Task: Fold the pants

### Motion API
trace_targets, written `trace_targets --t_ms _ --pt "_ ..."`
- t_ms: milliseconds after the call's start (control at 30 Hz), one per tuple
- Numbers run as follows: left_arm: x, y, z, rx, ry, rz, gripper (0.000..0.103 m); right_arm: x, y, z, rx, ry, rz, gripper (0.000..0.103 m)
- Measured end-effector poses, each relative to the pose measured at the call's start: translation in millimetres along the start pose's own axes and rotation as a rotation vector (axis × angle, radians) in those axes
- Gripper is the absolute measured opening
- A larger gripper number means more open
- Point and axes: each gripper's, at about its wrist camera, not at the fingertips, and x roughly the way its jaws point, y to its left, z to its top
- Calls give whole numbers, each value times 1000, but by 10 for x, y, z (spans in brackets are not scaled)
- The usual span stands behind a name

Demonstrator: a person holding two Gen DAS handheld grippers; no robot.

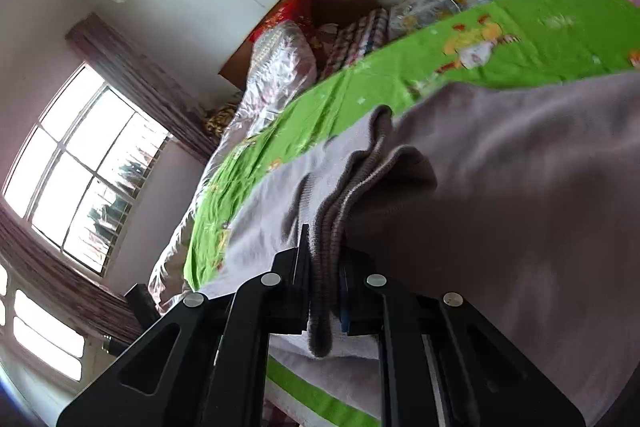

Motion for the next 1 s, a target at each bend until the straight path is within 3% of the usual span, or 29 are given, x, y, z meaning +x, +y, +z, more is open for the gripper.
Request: trace_targets --t_ms 100,133,233,267,333,400,467,567,667,767,833,900,1000 --pt "23 -86 1 66 16 47 95 235 -313 -100 38 68 -111 9" --pt "39 -112 -18 84 17 75 96 315 -423 -153 54 82 -114 7" --pt "34 -98 -46 106 11 59 97 268 -439 -164 61 57 -107 11" --pt "26 -89 -53 124 11 50 97 261 -426 -154 53 58 -113 21" --pt "29 -82 -74 179 9 39 98 233 -458 -148 62 56 -116 24" --pt "51 -48 -71 195 1 18 101 105 -401 -156 47 23 -160 37" --pt "76 -48 -46 182 3 17 102 -16 -205 -184 -54 -38 -225 38" --pt "106 -53 -11 181 10 20 102 -67 200 -224 -237 -63 -206 38" --pt "121 -63 4 189 16 25 102 119 556 -373 -410 -29 -231 46" --pt "135 -65 9 210 30 21 102 515 584 -612 -520 119 -343 47" --pt "132 -80 8 224 40 15 102 565 656 -842 -701 89 -408 47" --pt "131 -106 21 246 47 26 102 578 649 -840 -706 96 -423 47" --pt "47 -292 3 383 10 107 101 571 636 -837 -689 99 -411 47"
